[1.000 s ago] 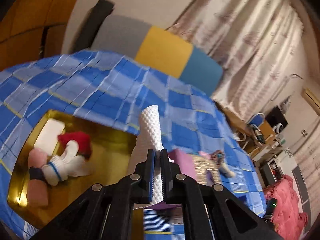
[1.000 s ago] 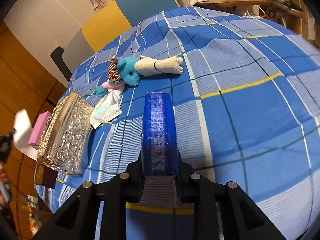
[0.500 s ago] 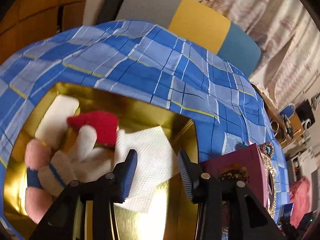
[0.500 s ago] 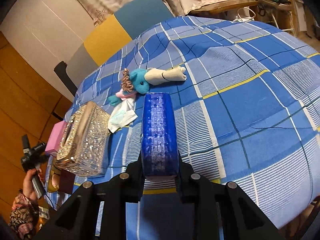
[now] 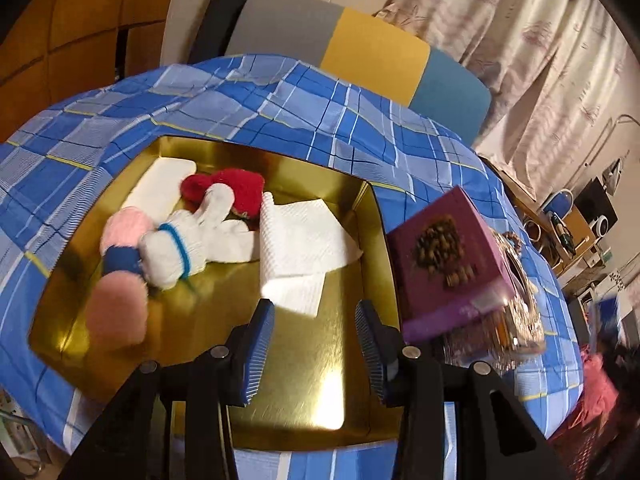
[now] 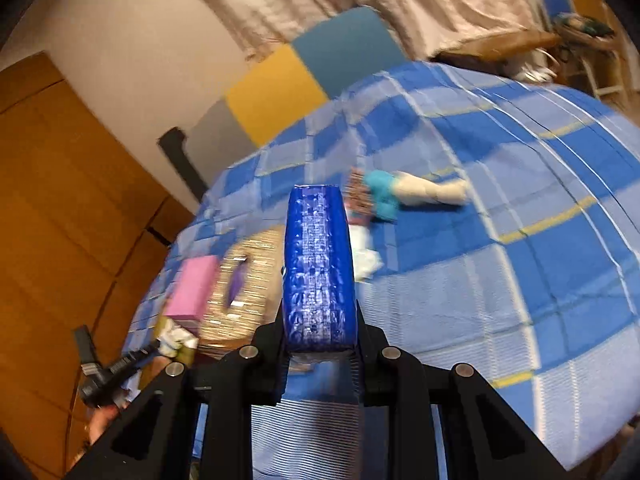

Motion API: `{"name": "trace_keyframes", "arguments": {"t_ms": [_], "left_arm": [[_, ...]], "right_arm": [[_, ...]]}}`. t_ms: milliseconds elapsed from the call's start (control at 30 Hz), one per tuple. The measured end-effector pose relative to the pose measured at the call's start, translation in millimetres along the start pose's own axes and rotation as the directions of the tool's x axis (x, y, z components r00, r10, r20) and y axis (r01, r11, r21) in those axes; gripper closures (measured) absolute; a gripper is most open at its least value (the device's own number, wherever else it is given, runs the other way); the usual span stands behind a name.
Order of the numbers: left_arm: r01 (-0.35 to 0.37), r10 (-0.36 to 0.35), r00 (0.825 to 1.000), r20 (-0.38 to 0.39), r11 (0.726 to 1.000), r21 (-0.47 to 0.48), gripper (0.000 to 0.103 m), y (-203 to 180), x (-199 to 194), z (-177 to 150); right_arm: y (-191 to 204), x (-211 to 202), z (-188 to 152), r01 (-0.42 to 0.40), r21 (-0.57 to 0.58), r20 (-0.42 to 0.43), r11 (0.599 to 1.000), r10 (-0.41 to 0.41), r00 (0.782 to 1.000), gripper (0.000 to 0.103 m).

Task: Organize soft objects
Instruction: 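Carry the blue tube into the gold tray and open the right gripper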

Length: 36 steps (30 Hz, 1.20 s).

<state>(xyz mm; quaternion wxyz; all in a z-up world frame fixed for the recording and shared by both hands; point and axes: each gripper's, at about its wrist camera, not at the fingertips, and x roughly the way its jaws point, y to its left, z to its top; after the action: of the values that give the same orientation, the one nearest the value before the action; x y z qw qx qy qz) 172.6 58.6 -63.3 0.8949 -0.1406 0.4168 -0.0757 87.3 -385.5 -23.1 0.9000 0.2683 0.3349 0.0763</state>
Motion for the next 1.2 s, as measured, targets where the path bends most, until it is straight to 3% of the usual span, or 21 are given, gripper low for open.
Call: {"name": "trace_keyframes", "arguments": {"t_ms": [300, 600, 733, 900, 1200], "left_arm": [[-0.042, 0.039, 0.997, 0.065, 0.998, 0.047, 0.061, 12, -27, -27], [-0.064, 0.063, 0.992, 0.105, 0.998, 0.0, 0.061, 41, -46, -48], [-0.068, 0.072, 0.988, 0.137, 0.997, -0.031, 0.061, 55, -59, -53], [-0.073, 0.081, 0.984, 0.156, 0.996, -0.053, 0.061, 64, -67, -55], [-0.072, 0.089, 0.981, 0.174, 0.992, -0.103, 0.061, 73, -71, -54]], "right_arm": [[115, 40, -6, -0.147, -0.166, -0.08, 0.975, 0.135, 0.988, 0.078], [216, 122, -48, -0.267, -0.295, -0.276, 0.917, 0.186, 0.943, 0.078], [244, 161, -66, -0.271, -0.333, -0.337, 0.903, 0.155, 0.929, 0.078], [267, 210, -80, -0.22, -0.365, -0.375, 0.905, 0.073, 0.924, 0.078], [293, 266, -83, -0.066, -0.496, -0.326, 0.866, -0.115, 0.938, 0.078]]}}
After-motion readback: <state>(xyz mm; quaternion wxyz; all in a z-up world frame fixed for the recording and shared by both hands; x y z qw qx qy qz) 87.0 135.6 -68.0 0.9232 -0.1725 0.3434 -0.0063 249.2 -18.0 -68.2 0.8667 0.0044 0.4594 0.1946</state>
